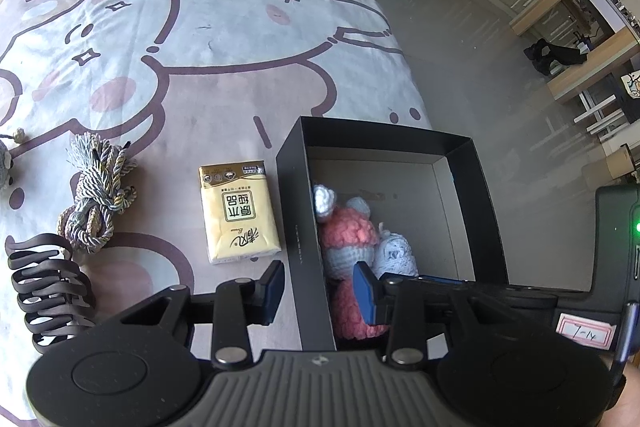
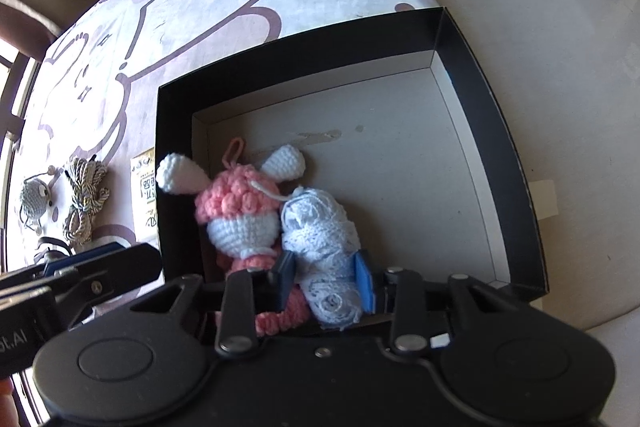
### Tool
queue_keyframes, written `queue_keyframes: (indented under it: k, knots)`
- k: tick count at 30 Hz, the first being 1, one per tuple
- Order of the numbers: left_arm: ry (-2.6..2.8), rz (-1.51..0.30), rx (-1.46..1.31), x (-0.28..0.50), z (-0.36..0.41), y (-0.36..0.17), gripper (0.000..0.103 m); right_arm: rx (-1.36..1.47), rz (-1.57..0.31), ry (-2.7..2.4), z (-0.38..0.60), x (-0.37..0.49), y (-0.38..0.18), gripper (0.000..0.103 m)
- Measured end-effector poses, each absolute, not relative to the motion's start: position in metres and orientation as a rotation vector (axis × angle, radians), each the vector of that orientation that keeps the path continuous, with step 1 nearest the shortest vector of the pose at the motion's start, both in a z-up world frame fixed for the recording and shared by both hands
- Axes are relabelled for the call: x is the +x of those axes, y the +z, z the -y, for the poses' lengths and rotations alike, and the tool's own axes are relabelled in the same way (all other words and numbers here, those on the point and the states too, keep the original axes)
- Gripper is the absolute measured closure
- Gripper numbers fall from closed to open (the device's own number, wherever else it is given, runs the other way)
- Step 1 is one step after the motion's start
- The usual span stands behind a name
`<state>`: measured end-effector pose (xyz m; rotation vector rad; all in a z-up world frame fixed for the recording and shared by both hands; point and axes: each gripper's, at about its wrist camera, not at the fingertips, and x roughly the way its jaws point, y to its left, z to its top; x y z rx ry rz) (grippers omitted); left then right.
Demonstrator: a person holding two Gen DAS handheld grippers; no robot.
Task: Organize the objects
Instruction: 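Open both tools to release the doll and ball inside the box, then withdraw both open tools from the box toward the items on the bed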
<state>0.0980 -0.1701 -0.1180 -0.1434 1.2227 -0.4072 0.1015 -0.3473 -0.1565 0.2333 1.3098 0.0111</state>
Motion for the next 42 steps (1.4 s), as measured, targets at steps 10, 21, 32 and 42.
queue_keyframes:
  k: [10, 21, 32, 42]
  knots:
    - [-0.399, -1.204, -0.115, 0.096, 0.174, -0.111, 0.064, 0.206, -1.272, -0.063, 0.361, 0.095, -0.127, 0.063]
    - [-0.392, -1.176, -0.025, 0.089, 0.179, -0.096, 0.060, 0.140, -1.176, -0.118, 0.372, 0.074, -0.091, 0.061]
    - [-0.385, -1.153, 0.055, 0.076, 0.180, -0.086, 0.022, 0.080, -1.157, -0.200, 0.375, 0.056, -0.077, 0.036]
    - [-0.336, -1.148, 0.084, 0.076, 0.167, -0.088, 0.006, 0.077, -1.126, -0.212, 0.382, 0.046, -0.078, 0.020]
